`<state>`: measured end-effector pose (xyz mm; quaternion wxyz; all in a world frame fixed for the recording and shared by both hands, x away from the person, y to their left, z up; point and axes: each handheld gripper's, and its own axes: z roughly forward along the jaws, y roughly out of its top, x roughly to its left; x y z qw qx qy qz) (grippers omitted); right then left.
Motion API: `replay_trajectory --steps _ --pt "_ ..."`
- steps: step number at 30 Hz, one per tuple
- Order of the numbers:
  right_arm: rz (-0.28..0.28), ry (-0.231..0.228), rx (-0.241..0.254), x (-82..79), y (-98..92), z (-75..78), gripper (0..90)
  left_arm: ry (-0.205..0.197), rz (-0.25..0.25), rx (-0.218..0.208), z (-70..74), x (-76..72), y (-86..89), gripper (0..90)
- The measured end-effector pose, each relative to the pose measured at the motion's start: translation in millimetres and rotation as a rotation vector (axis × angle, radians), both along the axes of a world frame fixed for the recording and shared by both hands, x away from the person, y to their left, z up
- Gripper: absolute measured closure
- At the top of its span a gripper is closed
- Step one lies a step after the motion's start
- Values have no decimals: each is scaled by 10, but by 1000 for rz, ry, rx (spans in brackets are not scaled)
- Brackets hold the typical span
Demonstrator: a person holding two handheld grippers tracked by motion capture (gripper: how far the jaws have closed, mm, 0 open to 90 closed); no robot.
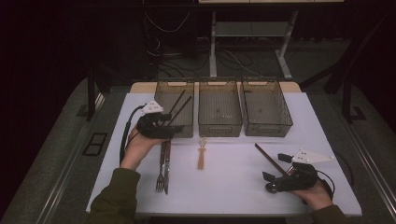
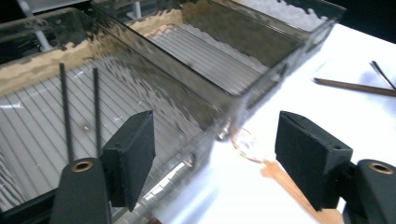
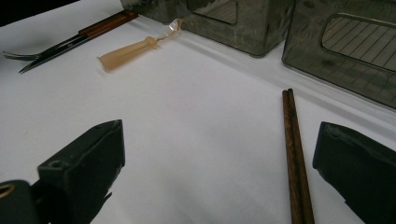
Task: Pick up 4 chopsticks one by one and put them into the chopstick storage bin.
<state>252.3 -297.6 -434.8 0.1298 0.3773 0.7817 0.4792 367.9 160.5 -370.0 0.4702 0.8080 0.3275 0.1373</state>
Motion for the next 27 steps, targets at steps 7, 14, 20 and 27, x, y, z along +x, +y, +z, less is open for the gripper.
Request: replay_trajectory --steps 7,14,20,27 --pt "-3 20 -3 -6 3 3 25 -16 -6 -8 -163 -319 35 177" --pt "14 32 -10 -10 -6 29 25 -25 -28 -12 -306 -606 65 90" --pt "33 35 -7 -15 -16 63 25 -19 -59 -20 -462 -793 92 15" --pt "25 31 -49 -10 -15 107 25 3 -112 -22 -564 -925 49 0"
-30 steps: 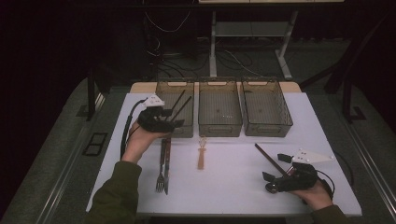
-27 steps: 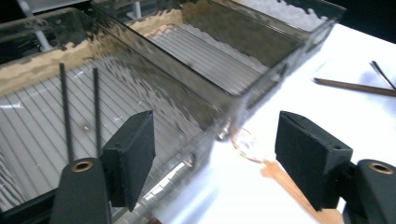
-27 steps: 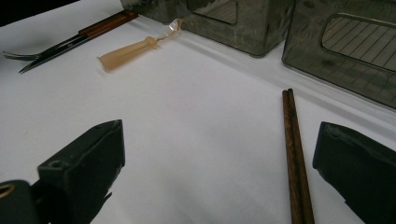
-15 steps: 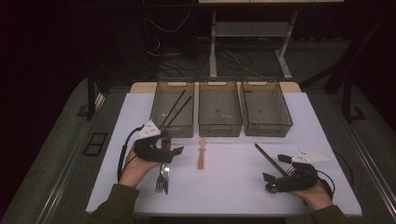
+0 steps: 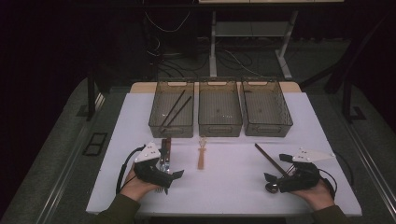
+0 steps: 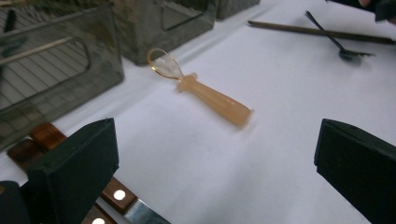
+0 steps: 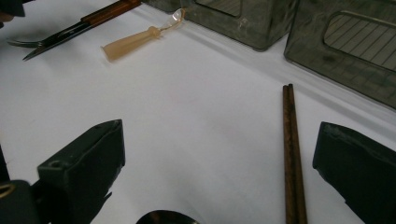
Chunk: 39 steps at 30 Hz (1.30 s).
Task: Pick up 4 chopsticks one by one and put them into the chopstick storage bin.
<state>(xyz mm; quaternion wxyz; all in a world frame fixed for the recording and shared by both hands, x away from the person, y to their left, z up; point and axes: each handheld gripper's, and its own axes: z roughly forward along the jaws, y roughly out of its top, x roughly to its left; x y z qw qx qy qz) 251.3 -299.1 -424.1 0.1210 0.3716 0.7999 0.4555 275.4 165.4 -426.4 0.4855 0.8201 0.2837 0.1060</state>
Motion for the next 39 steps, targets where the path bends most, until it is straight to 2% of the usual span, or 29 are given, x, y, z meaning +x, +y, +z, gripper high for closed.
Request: replay_trajectory --steps 4,9,15,20,23,30,35,39 --pt "-16 -3 -33 30 -36 31 26 -14 -24 29 -33 -47 -14 0" --pt "-40 5 -59 83 -144 38 70 0 -34 40 -74 -39 -9 0" --pt "-60 39 -97 106 -264 24 159 -7 -30 24 -67 -36 22 0" --pt "-69 73 -111 105 -345 9 295 -2 -36 20 -70 -36 19 0" --pt "-64 77 -128 92 -386 8 389 0 -38 25 -73 -39 17 0" --pt "-49 110 -163 9 -448 -20 599 4 -35 20 -75 -38 19 0" --pt "-46 130 -170 -28 -531 -51 709 1 -39 20 -73 -41 16 0" --pt "-36 157 -174 -22 -515 -70 776 1 -38 17 -73 -39 17 0"
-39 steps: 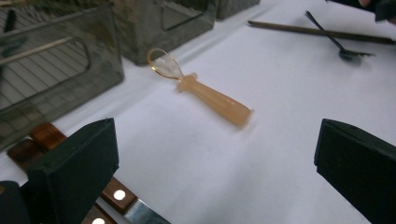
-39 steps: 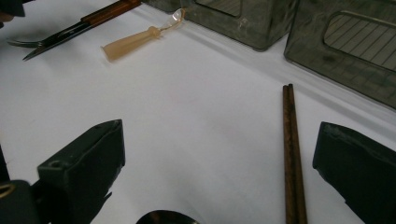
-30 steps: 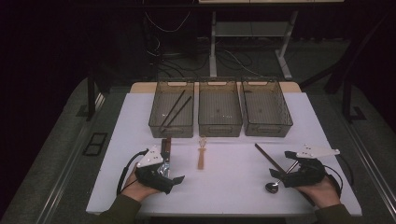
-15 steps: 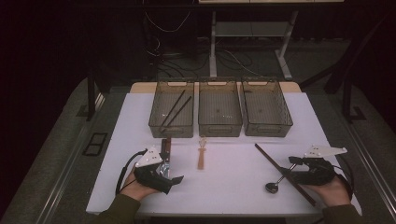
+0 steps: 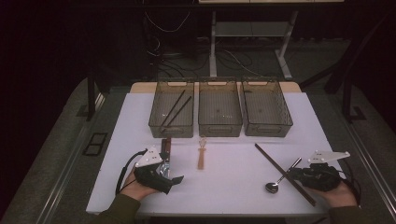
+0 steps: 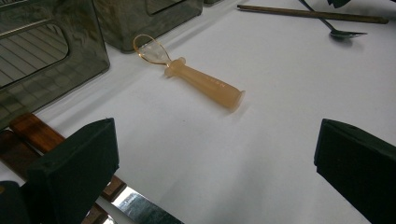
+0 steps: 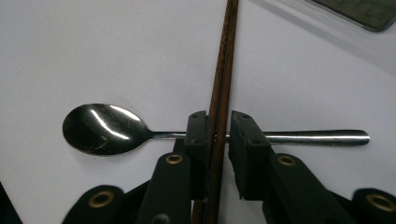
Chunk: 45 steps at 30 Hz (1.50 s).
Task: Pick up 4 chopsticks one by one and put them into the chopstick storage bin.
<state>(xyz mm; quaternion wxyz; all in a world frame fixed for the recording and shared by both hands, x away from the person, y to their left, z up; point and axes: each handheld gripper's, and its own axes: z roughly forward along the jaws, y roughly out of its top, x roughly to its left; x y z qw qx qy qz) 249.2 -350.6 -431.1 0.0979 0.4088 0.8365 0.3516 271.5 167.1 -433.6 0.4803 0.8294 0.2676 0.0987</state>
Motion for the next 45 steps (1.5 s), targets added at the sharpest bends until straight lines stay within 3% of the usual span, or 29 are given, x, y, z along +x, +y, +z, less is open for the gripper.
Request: replay_trajectory --steps 27,45 --pt "-9 26 -49 32 19 -68 819 1 -10 8 -1 -1 -3 0" --pt "6 -3 -145 36 71 -106 831 -1 -18 19 -17 -6 -24 0"
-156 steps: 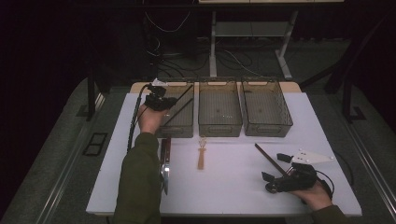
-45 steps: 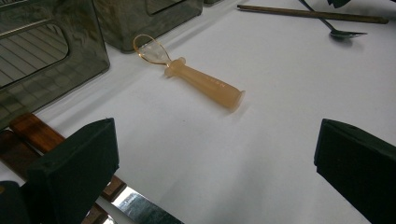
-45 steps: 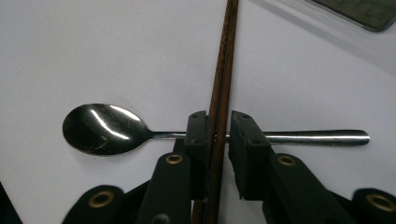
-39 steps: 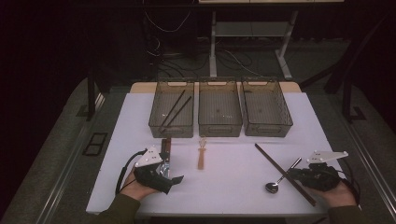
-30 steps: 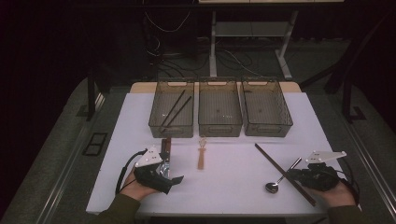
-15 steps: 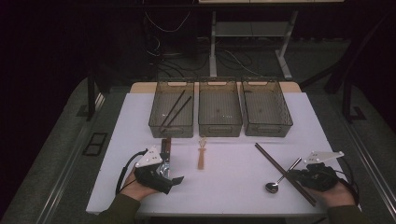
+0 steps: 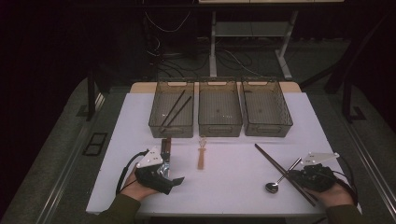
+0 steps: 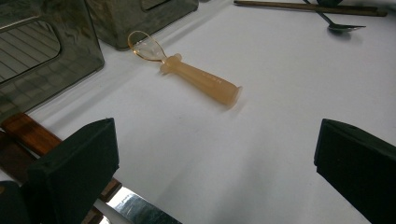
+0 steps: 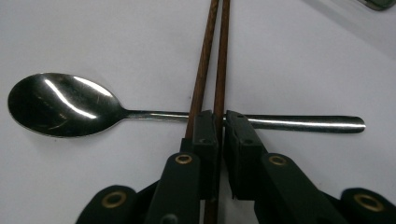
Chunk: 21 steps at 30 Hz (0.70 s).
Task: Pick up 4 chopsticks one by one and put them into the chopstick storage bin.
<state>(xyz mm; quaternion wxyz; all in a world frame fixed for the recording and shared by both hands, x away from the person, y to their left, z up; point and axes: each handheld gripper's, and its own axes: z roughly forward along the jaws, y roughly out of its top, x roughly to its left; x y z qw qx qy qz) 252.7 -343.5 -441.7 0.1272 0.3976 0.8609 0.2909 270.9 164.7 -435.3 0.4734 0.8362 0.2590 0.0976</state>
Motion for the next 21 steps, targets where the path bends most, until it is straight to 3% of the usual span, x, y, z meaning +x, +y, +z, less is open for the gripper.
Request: replay_trajectory --steps 11,21 --pt "-28 10 4 0 11 10 853 2 -11 14 -7 0 -12 0" --pt "-23 -13 14 -5 6 62 853 3 -8 10 -16 -1 -18 0"
